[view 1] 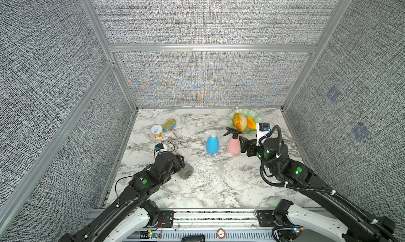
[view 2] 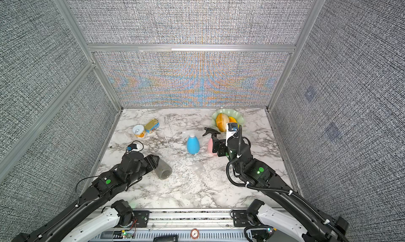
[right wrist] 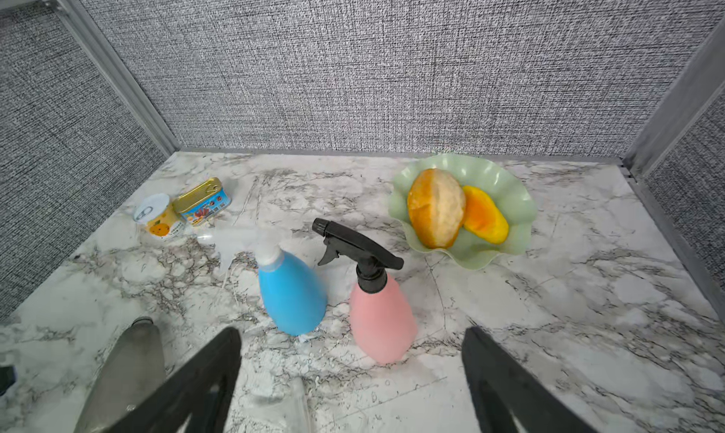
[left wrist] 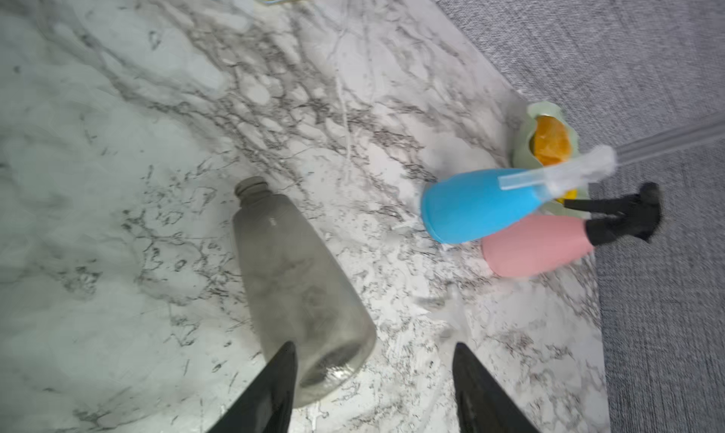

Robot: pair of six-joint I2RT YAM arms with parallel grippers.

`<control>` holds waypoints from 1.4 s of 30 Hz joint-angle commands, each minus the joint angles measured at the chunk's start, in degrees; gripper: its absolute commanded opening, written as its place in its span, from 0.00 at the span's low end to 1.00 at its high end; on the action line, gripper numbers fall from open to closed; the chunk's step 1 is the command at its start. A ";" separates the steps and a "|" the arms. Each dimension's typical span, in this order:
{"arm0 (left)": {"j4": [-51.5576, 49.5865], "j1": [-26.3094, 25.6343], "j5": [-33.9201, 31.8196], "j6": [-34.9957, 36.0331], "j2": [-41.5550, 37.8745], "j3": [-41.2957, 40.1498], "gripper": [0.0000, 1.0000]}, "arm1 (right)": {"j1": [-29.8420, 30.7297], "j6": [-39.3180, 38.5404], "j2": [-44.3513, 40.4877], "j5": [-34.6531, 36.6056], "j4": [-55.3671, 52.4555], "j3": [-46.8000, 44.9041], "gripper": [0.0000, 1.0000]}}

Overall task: Attach spray nozzles to spray bottles
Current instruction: Pick up the spray bottle from the center of the board.

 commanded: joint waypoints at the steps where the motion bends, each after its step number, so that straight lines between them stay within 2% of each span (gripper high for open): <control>1: 4.16 7.12 10.00 2.76 5.54 -1.48 0.67 | 0.13 0.01 0.24 -0.73 1.85 -0.24 0.93; 6: 10.59 17.84 18.95 5.50 12.26 -1.07 0.72 | 0.20 0.66 -0.91 -1.46 0.81 -0.41 0.95; 12: 16.65 19.25 27.89 4.97 17.25 -5.12 0.80 | 0.31 0.13 -0.23 -2.41 -0.81 0.11 0.96; 17: 9.01 19.20 19.15 8.32 21.35 -2.19 0.87 | 0.37 0.06 0.73 -4.74 -0.15 0.21 0.96; 19: 10.95 19.20 21.01 9.80 23.07 -1.94 0.93 | 0.42 0.00 1.46 -5.11 0.06 0.34 0.96; 20: 12.72 19.20 23.32 10.87 24.29 -1.82 0.99 | 0.44 -0.10 1.81 -5.29 -0.04 0.59 0.96; 23: 14.33 19.20 27.66 13.34 29.22 -0.53 0.99 | 0.53 -0.20 2.28 -5.52 -0.63 1.07 0.97; 29: 10.58 19.20 26.99 19.99 39.71 5.32 0.99 | 0.57 -0.22 0.72 -5.14 -1.00 0.31 0.97; 38: 7.26 18.96 28.74 26.93 44.62 12.23 0.99 | 0.62 -0.19 -0.87 -4.68 -1.64 -0.52 0.98; 42: 3.05 18.51 26.83 29.20 45.03 14.36 0.99 | 0.61 -0.33 -1.23 -4.51 -1.96 -0.48 0.98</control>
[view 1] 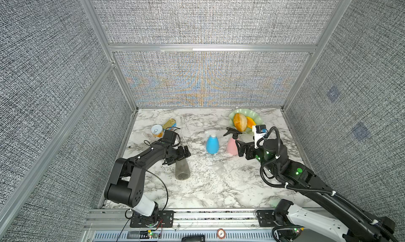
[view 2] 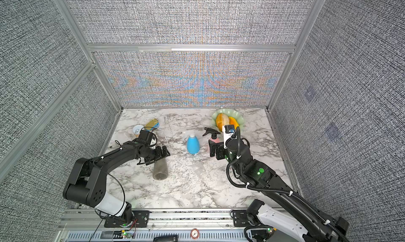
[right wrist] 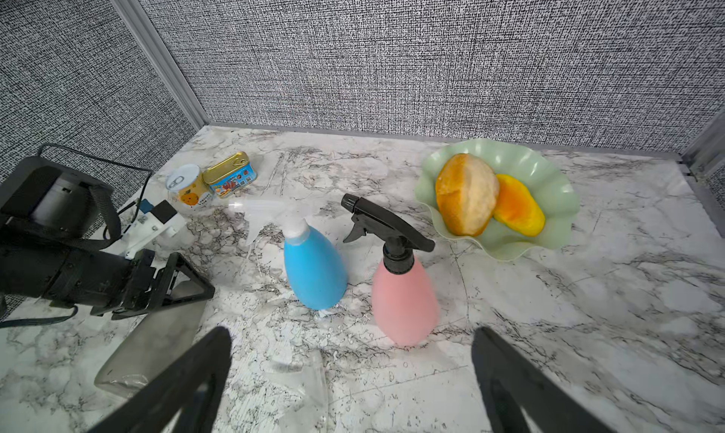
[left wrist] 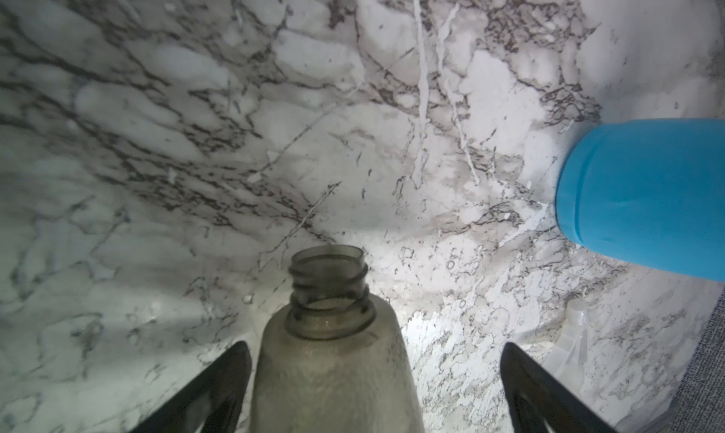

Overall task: Attach spray nozzles to spray bottles
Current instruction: Pick up the spray bottle from the center of the board.

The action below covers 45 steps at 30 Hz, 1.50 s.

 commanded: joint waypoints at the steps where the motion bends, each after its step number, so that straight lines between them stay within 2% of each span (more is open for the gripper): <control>1: -5.26 -0.48 -1.53 3.83 0.19 1.23 0.99 | 0.07 -0.16 -0.39 0.37 -0.52 0.04 0.99; 6: -14.33 -3.91 -7.38 6.60 -0.54 2.65 0.99 | 0.09 -0.22 -0.54 -0.70 0.48 -0.40 0.99; 16: -25.57 -8.75 -14.25 6.04 -3.73 2.76 0.99 | 0.07 -0.84 -1.36 -2.43 2.08 -2.27 0.99; 21: -25.75 -9.64 -11.68 6.03 -3.45 2.01 0.99 | -0.02 -1.02 -2.62 -2.53 3.06 -3.78 0.99; 24: -26.90 -11.05 -12.65 6.85 -2.23 1.52 0.99 | -0.01 -1.03 -3.04 -2.78 2.91 -3.91 0.99; 29: -26.87 -12.05 -12.96 7.24 -0.43 2.24 0.91 | 0.02 -0.48 -3.58 -2.84 3.65 -5.03 0.99; 35: -26.57 -12.78 -12.44 7.79 0.97 1.52 0.88 | -0.02 0.18 -3.73 -2.77 4.05 -5.96 0.99; 37: -25.98 -12.99 -12.09 7.79 1.45 1.69 0.84 | -0.02 0.37 -3.80 -2.71 4.46 -6.33 0.99; 45: -24.99 -13.71 -12.14 7.35 2.05 1.55 0.83 | -0.06 0.29 -4.68 -2.32 3.56 -6.09 0.99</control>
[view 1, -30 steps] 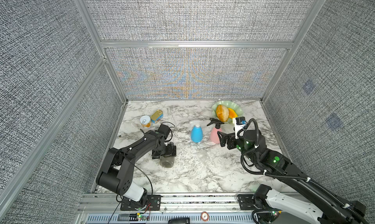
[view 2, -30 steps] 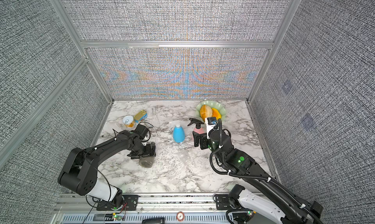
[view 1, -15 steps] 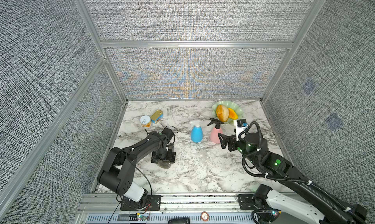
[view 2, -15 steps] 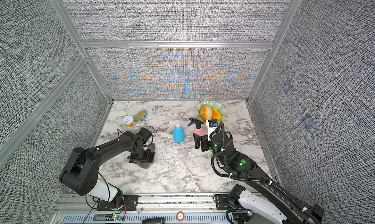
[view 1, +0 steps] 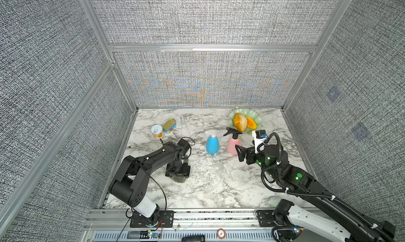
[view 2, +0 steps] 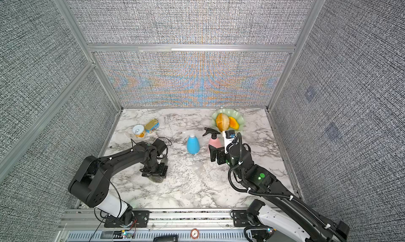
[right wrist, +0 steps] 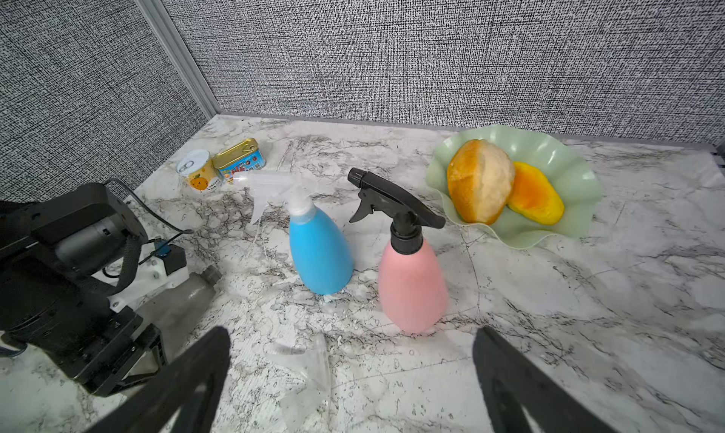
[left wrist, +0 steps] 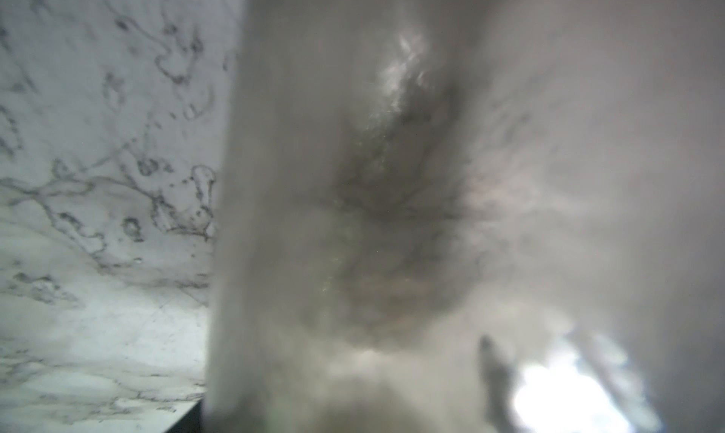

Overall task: Attach spray nozzles to spray bottles
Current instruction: Pick up the spray bottle from the center of the board.

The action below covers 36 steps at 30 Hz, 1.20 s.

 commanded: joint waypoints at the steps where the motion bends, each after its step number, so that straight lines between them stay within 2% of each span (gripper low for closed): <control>1: 1.06 -0.30 0.34 0.16 0.06 -0.35 0.82 | 0.00 0.51 -0.64 0.33 0.59 0.27 0.99; 3: 0.70 -0.52 -0.17 0.20 -0.68 0.29 0.77 | 0.00 0.50 -0.78 0.35 0.52 0.36 0.99; 9: -3.27 -0.70 -3.38 0.95 -5.10 8.18 0.78 | 0.00 1.00 0.08 -0.98 0.08 1.78 0.99; 13: 0.01 -1.15 -0.87 4.42 -11.96 13.56 0.78 | 0.09 0.26 1.15 -5.09 -0.28 4.40 0.98; 15: 7.36 -2.78 0.35 8.61 -18.55 13.41 0.78 | 0.09 -0.51 1.29 -9.36 -0.18 6.03 0.98; 17: 19.08 -3.59 7.24 14.79 -26.54 9.50 0.79 | 0.09 -1.53 1.52 -13.90 0.73 7.79 0.98; 19: 37.32 -4.09 14.55 20.30 -35.71 1.27 0.80 | 0.09 -2.27 2.12 -18.18 1.39 11.05 0.96; 21: 56.85 -4.37 16.99 21.14 -43.61 -8.04 0.81 | 0.10 -2.93 3.57 -21.47 1.94 14.03 0.95; 22: 62.77 -4.30 17.67 21.29 -45.40 -10.47 0.83 | 0.09 -3.77 4.46 -24.15 2.24 15.42 0.94; 23: 66.14 -4.28 18.27 22.01 -45.73 -11.21 0.84 | 0.13 -4.69 5.27 -28.19 3.09 16.90 0.92; 27: 65.81 -4.26 25.01 23.91 -40.36 -6.68 0.82 | 0.81 -5.26 10.22 -40.82 4.75 22.73 0.91; 32: 75.89 -4.30 30.36 20.93 -38.88 -10.18 0.83 | 6.70 -12.76 18.10 -39.06 0.16 29.92 0.89; 36: 76.75 -4.30 32.43 20.30 -38.46 -10.66 0.84 | 8.22 -11.95 20.87 -33.73 3.44 31.26 0.90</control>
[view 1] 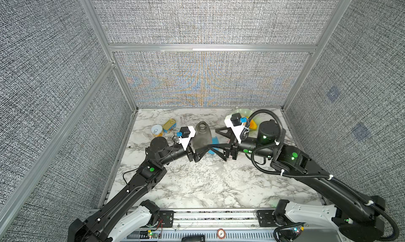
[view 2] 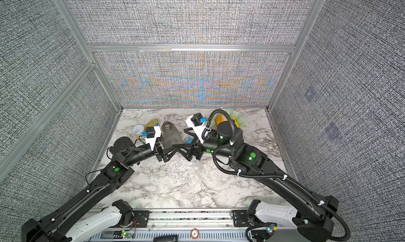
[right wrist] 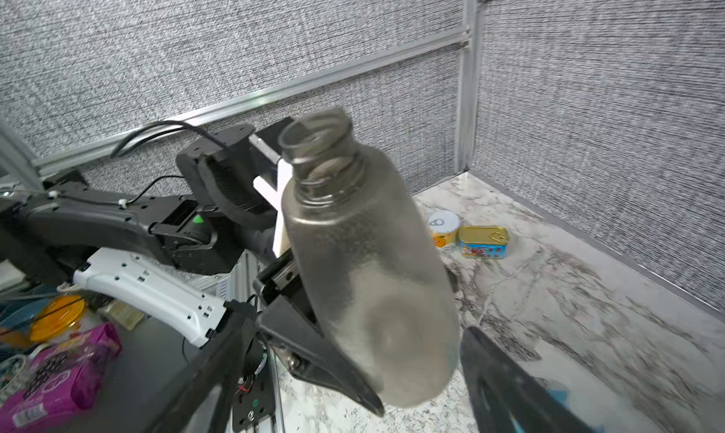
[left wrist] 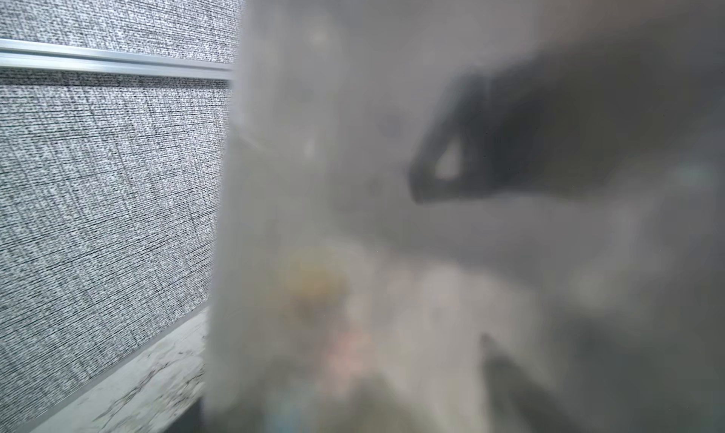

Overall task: Attach spray nozzles to spray bottles
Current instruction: Pick up the spray bottle from the center of the board.

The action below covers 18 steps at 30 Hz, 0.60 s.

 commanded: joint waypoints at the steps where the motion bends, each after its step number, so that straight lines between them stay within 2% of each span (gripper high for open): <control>1: 6.18 0.00 4.21 -1.12 -0.11 -0.31 0.84 | 0.25 -1.63 1.90 3.04 1.67 1.47 0.90; 7: 7.34 0.00 5.68 -3.10 -0.04 -1.30 0.86 | 0.29 -2.40 6.27 3.87 3.93 2.90 0.91; 12: 7.33 -0.01 6.16 -4.45 1.12 -1.27 0.86 | 0.39 -2.09 8.64 1.47 6.16 3.74 0.90; 15: 7.95 0.00 6.51 -5.62 2.06 -1.43 0.86 | 0.57 -1.77 9.39 0.66 6.99 3.64 0.86; 18: 8.01 0.00 6.24 -6.41 2.44 -1.51 0.87 | 0.56 -0.35 9.33 3.48 7.88 2.85 0.76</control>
